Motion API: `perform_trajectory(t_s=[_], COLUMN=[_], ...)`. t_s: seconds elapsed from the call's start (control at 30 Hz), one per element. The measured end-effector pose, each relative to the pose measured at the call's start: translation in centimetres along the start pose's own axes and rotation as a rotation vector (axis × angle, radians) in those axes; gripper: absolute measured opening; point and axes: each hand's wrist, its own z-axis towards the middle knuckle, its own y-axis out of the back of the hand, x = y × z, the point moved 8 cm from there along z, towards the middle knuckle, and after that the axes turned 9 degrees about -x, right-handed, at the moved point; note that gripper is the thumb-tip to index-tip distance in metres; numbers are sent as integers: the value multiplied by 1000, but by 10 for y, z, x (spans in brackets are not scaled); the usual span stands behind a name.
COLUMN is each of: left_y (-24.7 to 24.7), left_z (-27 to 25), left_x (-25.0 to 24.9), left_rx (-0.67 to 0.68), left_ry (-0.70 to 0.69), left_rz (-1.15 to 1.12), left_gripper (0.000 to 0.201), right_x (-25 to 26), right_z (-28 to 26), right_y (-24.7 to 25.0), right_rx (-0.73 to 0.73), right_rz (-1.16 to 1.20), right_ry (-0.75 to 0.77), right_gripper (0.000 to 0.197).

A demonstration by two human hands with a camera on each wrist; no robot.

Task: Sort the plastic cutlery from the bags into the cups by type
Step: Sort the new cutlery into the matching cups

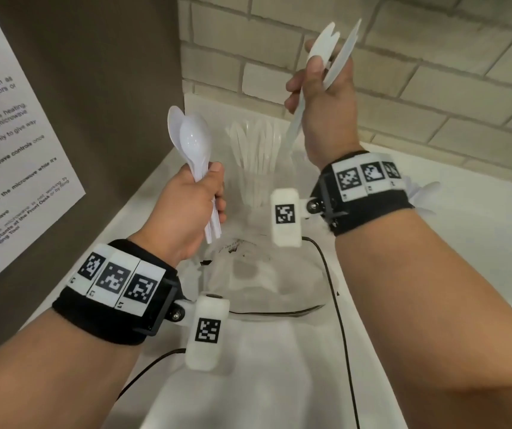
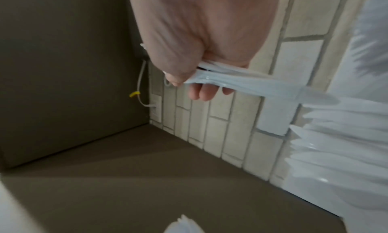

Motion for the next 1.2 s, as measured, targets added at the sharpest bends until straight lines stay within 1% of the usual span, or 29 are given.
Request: perform_trajectory(t_s=[0.1,0.2,0.23,0.3,0.33,0.37,0.4,0.43,0.47,0.57,0.67,0.73,0.8,0.87,0.93,0.97,1.07,1.2], left_y=[0,-1,-1,-2,-2,-2,-3,-3,-5,-14,-24,-32,-39,-43,-47,-48,-50,-50], left_z=[3,3,4,4,5,5,6,6,6,2,-6,-14,-20,-23,-26,-27,-30,-32], left_x=[5,10,11,12,12,12,12,13,13,15,15,15,14,13,13,13,15,17], left_rx=[-9,-9,-7,3,7,8,6,7,15,83,232,357,428,434,417,410,388,361], left_ry=[19,36,41,47,50,53,56,60,67,92,135,213,268,263,223,204,175,178], left_rz=[5,13,13,12,15,17,16,11,1,-47,-144,-247,-282,-256,-195,-161,-92,-76], left_gripper=[12,11,12,12,11,11,11,11,10,11,11,20,26,29,31,31,26,24], right_x=[-22,-52,-62,-83,-96,-105,-113,-116,-115,-88,-61,-46,-33,-23,-21,-21,-21,-27], right_z=[9,15,15,12,11,8,7,5,6,6,3,-7,-23,-43,-61,-68,-87,-96], right_y=[-14,-21,-24,-31,-33,-33,-32,-32,-31,-27,-19,-14,-7,-1,4,6,11,18], right_rx=[-12,-26,-13,47,77,103,116,118,111,83,80,126,212,291,340,369,461,409], right_rz=[37,11,-6,-45,-84,-138,-168,-158,-130,-126,-41,19,20,11,14,-4,-79,-43], right_ry=[-36,-90,-119,-223,-298,-380,-449,-494,-506,-435,-369,-366,-391,-419,-451,-446,-372,-367], right_gripper=[17,18,18,18,21,28,40,49,52,44,32,19,17,19,24,27,30,38])
